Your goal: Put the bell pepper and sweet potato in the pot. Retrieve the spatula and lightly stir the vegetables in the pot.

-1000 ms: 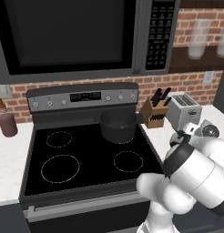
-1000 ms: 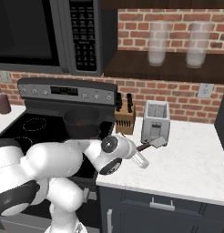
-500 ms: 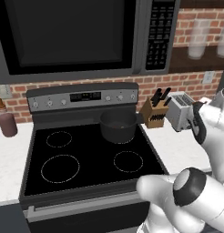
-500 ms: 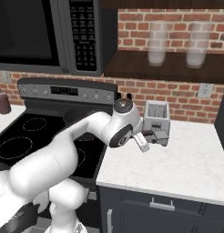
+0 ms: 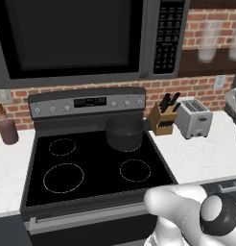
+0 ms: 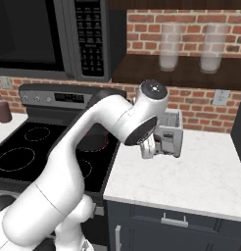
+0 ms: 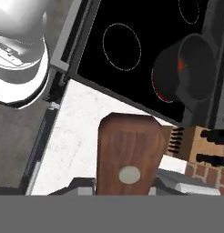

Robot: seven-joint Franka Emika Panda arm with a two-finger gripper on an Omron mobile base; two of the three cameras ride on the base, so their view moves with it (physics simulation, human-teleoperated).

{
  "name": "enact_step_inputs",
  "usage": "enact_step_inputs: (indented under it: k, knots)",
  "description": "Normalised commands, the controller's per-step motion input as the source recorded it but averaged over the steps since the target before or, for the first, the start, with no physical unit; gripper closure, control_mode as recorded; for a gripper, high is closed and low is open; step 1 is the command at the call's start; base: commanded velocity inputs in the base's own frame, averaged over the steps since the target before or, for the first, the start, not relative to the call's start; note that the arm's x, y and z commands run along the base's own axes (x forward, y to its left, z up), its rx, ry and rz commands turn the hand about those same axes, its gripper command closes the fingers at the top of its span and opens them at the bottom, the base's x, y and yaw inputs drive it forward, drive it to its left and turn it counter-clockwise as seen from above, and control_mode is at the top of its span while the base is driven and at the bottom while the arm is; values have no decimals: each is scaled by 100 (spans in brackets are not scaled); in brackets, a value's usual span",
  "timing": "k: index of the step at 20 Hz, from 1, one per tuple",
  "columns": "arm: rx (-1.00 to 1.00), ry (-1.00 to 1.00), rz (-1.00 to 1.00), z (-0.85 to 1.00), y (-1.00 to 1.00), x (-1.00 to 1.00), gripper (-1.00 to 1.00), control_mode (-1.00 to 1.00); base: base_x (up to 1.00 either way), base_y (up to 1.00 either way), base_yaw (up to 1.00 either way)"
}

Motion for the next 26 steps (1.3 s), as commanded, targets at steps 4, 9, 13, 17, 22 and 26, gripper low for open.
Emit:
enact_step_inputs:
  k: [4, 9, 13, 17, 22, 26]
  knots:
    - [43, 0, -47, 53, 58, -38, 100, -100, 0, 0, 0]
    - [47, 5, -53, 26, 50, -23, 100, -100, 0, 0, 0]
    - [55, 8, -50, 7, 47, -25, 100, -100, 0, 0, 0]
    - [57, 7, -46, 0, 55, -28, 100, -100, 0, 0, 0]
    - [53, 5, -43, 0, 69, -11, 100, -100, 0, 0, 0]
    - [38, -3, -35, 0, 71, 0, 100, -100, 0, 0, 0]
